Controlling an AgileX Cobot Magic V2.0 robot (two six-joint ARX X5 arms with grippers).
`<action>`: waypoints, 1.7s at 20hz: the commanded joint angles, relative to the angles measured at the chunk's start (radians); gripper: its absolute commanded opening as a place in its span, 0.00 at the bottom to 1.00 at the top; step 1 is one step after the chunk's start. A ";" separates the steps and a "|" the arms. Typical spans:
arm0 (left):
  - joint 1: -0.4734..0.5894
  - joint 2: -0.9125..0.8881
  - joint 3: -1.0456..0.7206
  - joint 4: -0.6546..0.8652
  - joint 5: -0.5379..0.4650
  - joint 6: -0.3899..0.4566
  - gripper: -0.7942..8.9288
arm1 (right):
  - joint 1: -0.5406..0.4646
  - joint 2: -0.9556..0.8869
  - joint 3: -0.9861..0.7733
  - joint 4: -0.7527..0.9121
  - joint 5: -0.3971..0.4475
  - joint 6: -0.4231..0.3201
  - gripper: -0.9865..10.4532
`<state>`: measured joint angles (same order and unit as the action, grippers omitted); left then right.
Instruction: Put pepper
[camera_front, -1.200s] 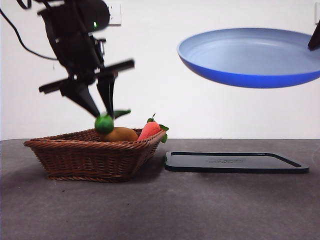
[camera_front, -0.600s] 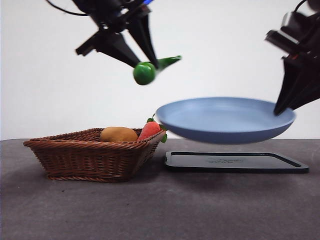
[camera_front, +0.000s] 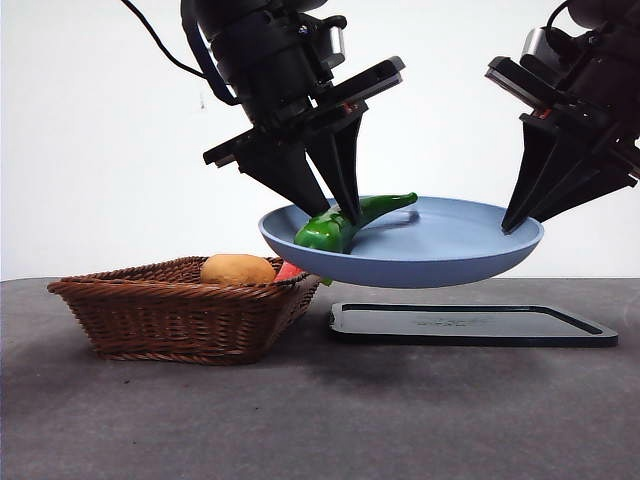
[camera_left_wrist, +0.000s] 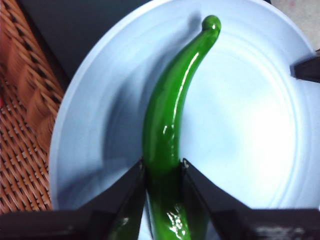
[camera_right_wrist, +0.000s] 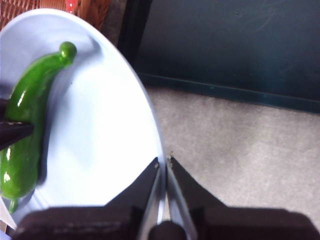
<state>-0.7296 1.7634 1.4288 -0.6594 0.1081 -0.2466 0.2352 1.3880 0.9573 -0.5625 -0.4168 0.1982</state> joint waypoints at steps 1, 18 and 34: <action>-0.011 0.012 0.018 0.004 -0.009 0.015 0.29 | 0.003 0.008 0.014 0.012 -0.005 0.014 0.09; -0.022 -0.240 0.018 -0.084 0.030 0.078 0.31 | -0.108 0.026 0.031 0.008 0.004 0.014 0.09; -0.022 -0.528 0.018 -0.135 0.023 0.114 0.31 | -0.262 0.548 0.406 0.014 0.026 0.022 0.09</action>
<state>-0.7425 1.2263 1.4288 -0.8005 0.1333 -0.1486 -0.0277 1.9202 1.3388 -0.5556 -0.3882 0.2138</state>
